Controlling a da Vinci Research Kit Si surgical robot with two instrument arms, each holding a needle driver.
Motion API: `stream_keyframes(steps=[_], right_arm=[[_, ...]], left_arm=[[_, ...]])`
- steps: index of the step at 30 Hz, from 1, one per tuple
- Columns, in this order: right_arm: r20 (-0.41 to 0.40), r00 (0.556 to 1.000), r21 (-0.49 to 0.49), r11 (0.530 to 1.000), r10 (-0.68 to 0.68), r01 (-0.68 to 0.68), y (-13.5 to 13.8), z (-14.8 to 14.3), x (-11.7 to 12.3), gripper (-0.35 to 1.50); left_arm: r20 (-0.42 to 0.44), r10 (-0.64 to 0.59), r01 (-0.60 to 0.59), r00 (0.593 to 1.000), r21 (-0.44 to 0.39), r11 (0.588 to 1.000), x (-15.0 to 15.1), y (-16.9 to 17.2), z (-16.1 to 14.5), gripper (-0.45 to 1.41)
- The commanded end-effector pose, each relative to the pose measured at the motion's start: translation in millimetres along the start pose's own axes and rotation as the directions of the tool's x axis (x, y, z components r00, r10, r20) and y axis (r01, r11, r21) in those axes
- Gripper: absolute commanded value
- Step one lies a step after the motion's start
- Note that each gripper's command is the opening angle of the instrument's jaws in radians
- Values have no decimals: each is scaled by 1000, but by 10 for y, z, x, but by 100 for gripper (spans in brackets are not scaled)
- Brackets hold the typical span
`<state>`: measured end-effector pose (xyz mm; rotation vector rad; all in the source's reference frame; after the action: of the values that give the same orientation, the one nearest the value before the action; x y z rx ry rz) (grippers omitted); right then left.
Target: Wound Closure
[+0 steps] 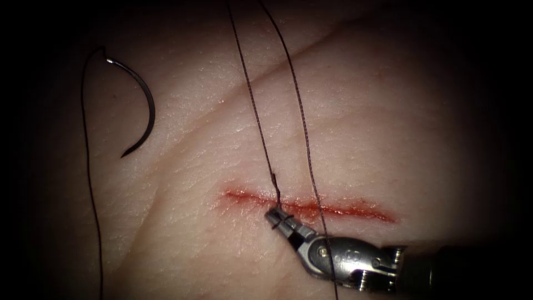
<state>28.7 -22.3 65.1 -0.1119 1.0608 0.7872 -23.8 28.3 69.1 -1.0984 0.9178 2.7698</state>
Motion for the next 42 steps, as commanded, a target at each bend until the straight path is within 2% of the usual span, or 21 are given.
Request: stream_keyframes(steps=[1, 10, 24, 31, 42], right_arm=[[1, 1000, 3, 1000, 1, -1, -11, 1, -5, -35], [-3, 1000, 8, 1000, -12, 12, -18, -4, -2, -35], [-17, 999, 23, 999, -36, 37, -39, -15, -2, -35], [-26, 999, 34, 998, -42, 43, -53, -22, -4, -35], [-11, 998, 40, 997, -65, 65, -66, -25, -21, -35]], left_arm=[[19, 14, -15, 1000, 23, 1000, 0, -3, 14, -45], [97, 40, -45, 994, 54, 998, -21, -10, 46, -45], [171, 22, -55, 985, 192, 980, -77, -38, 96, -45], [194, 26, -64, 981, 195, 979, -97, -45, 112, -45], [207, 36, -77, 978, 195, 978, -101, -43, 116, -45]])
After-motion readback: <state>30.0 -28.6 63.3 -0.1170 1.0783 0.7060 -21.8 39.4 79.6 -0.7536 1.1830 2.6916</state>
